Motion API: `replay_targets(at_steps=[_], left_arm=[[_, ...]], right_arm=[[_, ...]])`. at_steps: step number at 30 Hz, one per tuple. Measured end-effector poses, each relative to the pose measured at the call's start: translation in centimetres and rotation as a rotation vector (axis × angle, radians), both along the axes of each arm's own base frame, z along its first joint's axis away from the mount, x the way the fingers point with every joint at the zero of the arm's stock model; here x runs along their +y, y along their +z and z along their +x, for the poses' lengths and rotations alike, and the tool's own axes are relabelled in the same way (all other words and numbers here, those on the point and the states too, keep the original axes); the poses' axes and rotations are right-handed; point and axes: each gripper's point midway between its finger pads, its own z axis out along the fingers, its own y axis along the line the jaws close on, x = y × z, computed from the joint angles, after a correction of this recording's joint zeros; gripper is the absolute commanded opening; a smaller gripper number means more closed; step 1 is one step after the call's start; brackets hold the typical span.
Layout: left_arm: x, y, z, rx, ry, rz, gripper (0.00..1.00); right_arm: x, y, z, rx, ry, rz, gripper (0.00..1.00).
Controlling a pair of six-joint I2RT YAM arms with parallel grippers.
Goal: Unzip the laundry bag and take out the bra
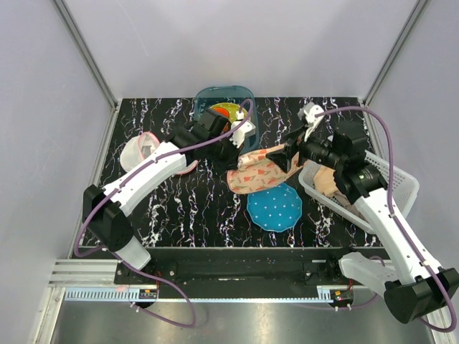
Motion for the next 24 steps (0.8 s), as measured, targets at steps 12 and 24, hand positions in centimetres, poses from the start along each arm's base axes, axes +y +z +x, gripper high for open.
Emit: replay_targets(at_steps=[12,24], left_arm=[[-0.5,1.6,-0.4,-0.013,-0.058,-0.031,0.00],[-0.4,2.0,-0.7,-0.008,-0.074,-0.030,0.00]], right_arm=[[1.4,-6.0,2.9,-0.190,0.180,-0.233,0.99],[4.0,-8.0,3.2,-0.203,0.311,-0.293,0.00]])
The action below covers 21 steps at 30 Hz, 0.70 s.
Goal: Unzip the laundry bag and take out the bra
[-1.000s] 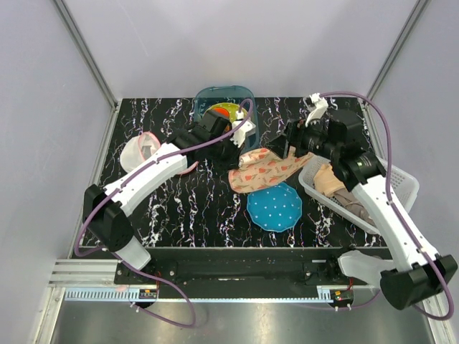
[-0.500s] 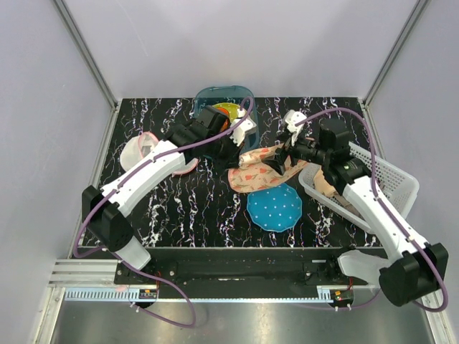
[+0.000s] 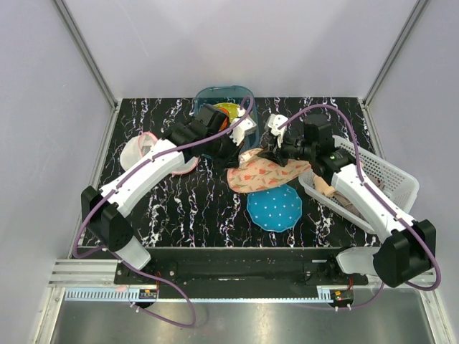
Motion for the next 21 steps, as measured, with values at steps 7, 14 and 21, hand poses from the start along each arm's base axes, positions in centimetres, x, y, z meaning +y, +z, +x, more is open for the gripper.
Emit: replay_targets(at_steps=[7,14,21], left_arm=[[0.4,0.4,1.0,-0.004,0.046,-0.009,0.18],[2.6,4.0,5.4,0.001,0.324,-0.141,0.64],[2.8,11.1,3.7,-0.007,0.398,-0.382,0.60]], right_arm=[[-0.2,0.0,0.0,0.002,-0.020,-0.004,0.00],[-2.7,-0.9,1.4,-0.057,-0.210,-0.033,0.00],[-3.0,-0.8,1.9,-0.046,-0.258,-0.018,0.00]])
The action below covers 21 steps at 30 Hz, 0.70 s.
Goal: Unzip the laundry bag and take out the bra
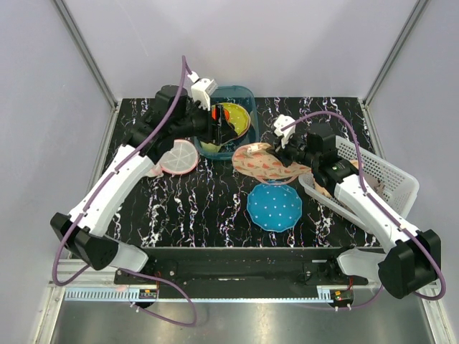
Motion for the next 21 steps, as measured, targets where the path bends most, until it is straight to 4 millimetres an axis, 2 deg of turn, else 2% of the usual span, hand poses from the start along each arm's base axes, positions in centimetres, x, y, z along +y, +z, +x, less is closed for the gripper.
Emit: replay_targets(at_steps=[2,4,10,13,16,21], left_arm=[[-1.2,1.2,-1.2,0.014,-0.042,-0.080,0.60],[-2.4,0.9,-2.0,0.065,-0.083,-0.142,0.60],[-4.3,-5.4,-3.6,0.309,-0.117,-0.148,0.62],[-4.7,-7.0,-4.4,0.372,-0.127,-0.156,0.63],[-4.9,-7.2,-4.4,0.386,-0.128,-0.168,0.63],[-5.6,-7.2,-3.2,0.368,-0.122,-0.196,0.62]], right_arm=[[0.1,0.1,0.0,0.002,-0.003,0.009,0.00],[0.1,0.3,0.1,0.000,-0.005,0.017,0.00],[0.2,0.3,0.1,0.004,-0.007,0.024,0.00],[0.2,0.3,0.1,0.005,-0.007,0.024,0.00],[0.3,0.3,0.0,0.007,0.000,0.026,0.00],[0.6,0.4,-0.2,0.015,0.015,0.039,0.00]])
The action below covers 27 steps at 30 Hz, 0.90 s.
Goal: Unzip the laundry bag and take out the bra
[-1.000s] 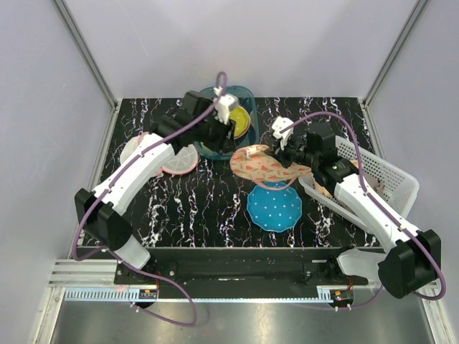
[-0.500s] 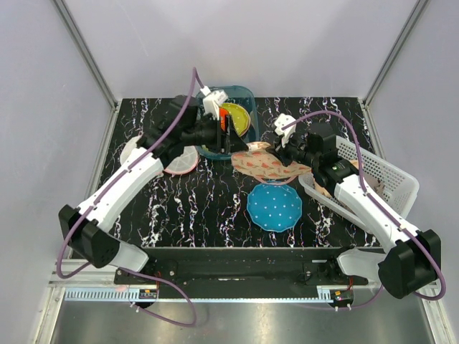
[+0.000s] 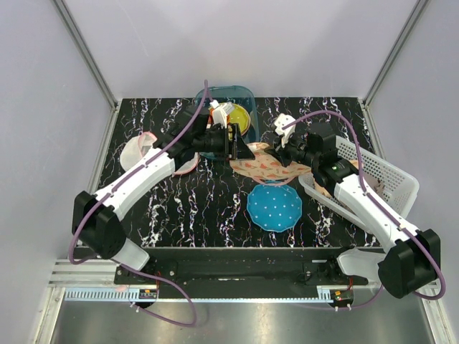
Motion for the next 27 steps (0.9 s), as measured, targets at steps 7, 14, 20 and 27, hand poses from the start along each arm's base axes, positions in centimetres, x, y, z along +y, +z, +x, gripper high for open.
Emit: replay_targets(at_steps=[7,14,20,27], left_arm=[[-0.5,-2.2,2.4,0.050,0.031,0.015,0.57],[-0.7,-1.8,2.8,0.051,0.046,0.004,0.32],[-0.6,-1.6,3.1,0.054,0.060,-0.001,0.12],[-0.4,-1.6,3.3,0.053,0.067,-0.001,0.00]], right_arm=[[0.3,0.2,-0.2,0.005,0.013,0.017,0.00],[0.4,0.3,-0.2,0.004,0.020,0.022,0.00],[0.5,0.5,-0.3,-0.002,0.028,0.027,0.00],[0.6,0.5,-0.4,0.001,0.035,0.029,0.00]])
